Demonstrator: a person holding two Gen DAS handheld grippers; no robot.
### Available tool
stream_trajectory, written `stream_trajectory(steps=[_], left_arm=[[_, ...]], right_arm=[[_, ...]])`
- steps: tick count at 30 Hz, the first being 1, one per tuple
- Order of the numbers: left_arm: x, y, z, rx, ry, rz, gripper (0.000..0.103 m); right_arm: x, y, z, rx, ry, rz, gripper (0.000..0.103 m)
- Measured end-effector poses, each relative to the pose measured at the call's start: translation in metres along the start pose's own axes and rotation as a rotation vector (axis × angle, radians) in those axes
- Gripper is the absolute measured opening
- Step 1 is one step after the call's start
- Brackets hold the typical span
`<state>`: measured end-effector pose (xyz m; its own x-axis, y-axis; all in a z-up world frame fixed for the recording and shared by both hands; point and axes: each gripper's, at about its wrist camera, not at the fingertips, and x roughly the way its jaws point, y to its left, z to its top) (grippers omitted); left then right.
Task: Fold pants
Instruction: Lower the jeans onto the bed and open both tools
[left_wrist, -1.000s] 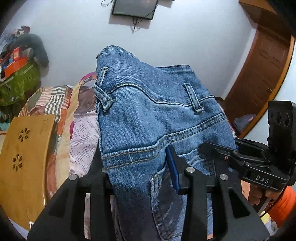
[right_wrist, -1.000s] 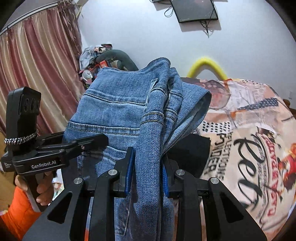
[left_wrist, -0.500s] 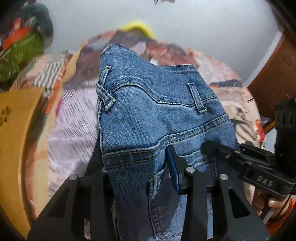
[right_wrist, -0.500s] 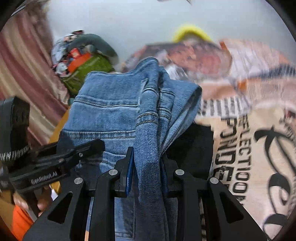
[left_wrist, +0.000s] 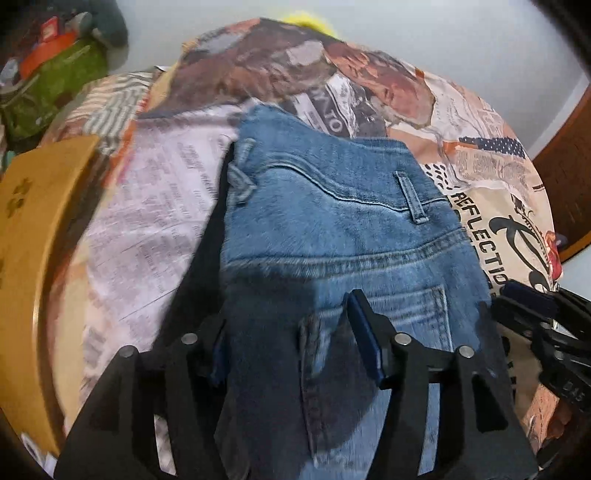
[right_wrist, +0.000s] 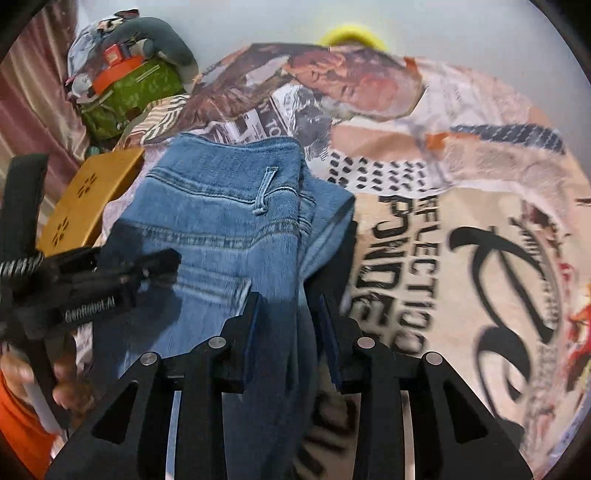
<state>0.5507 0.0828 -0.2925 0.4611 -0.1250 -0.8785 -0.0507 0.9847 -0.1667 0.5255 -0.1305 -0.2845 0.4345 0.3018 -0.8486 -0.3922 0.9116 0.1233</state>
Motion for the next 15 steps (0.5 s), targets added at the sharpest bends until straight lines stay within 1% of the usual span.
stream_trajectory(steps=[1,3,4,6,9,11,12,15], left_arm=[[-0.006,0.001,-0.001,0.005,-0.013,0.011,0.057],[-0.034,-0.002,-0.008,0.024,-0.052,0.031,0.057],[-0.054,-0.005,-0.012,0.039,-0.080,0.034,0.057],[-0.087,-0.013,-0.019,0.064,-0.121,0.044,0.057],[-0.151,-0.030,-0.034,0.112,-0.212,0.065,0.059],[-0.187,-0.041,-0.043,0.132,-0.271,0.060,0.061],[-0.212,-0.047,-0.051,0.142,-0.313,0.046,0.061],[-0.272,-0.059,-0.074,0.158,-0.419,0.010,0.061]], right_arm=[[-0.010,0.000,-0.003,-0.010,-0.019,0.001,0.028],[-0.038,0.000,-0.011,-0.031,-0.071,0.002,0.031],[-0.047,0.004,-0.011,-0.037,-0.096,0.006,0.034],[-0.083,0.009,-0.019,-0.045,-0.159,0.031,0.037],[-0.134,0.018,-0.027,-0.044,-0.251,0.069,0.039],[-0.166,0.026,-0.033,-0.046,-0.320,0.093,0.040],[-0.186,0.031,-0.037,-0.049,-0.360,0.103,0.040],[-0.237,0.044,-0.053,-0.059,-0.467,0.142,0.041]])
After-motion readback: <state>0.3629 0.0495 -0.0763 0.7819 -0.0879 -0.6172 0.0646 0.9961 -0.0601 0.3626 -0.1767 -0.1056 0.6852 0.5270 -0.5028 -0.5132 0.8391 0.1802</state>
